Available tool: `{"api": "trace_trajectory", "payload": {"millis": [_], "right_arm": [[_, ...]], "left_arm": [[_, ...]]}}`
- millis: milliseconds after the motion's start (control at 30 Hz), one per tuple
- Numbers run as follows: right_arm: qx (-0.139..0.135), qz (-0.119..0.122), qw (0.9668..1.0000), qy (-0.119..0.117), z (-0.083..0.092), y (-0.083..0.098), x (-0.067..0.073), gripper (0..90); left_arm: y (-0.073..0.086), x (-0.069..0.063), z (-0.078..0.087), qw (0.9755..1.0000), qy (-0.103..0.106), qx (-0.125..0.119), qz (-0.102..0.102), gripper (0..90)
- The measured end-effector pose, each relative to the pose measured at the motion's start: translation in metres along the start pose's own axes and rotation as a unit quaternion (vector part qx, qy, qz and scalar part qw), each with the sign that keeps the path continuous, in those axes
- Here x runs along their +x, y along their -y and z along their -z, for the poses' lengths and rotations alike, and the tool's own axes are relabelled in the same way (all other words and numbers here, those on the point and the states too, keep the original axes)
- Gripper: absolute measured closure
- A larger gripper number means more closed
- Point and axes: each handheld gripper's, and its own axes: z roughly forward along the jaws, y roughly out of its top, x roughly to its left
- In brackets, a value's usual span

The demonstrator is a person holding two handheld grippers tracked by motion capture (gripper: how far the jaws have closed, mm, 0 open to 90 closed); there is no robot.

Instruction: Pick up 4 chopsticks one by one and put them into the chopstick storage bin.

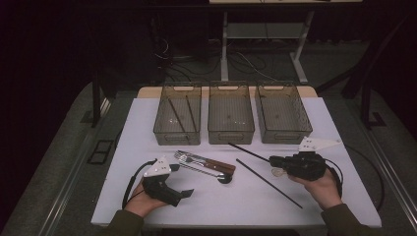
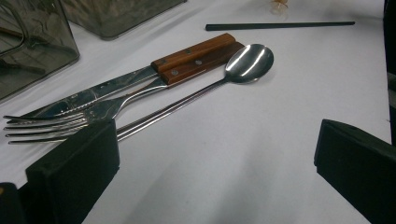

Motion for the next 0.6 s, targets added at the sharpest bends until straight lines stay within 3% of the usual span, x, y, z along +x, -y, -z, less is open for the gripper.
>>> {"api": "trace_trajectory", "payload": {"millis": [600], "right_arm": [[-0.026, -0.008, 0.9995, 0.013, -0.023, -0.028, 0.002, 85.7]], "left_arm": [[-0.001, 0.000, 0.001, 1.0000, -0.001, -0.005, 0.002, 0.0]]}}
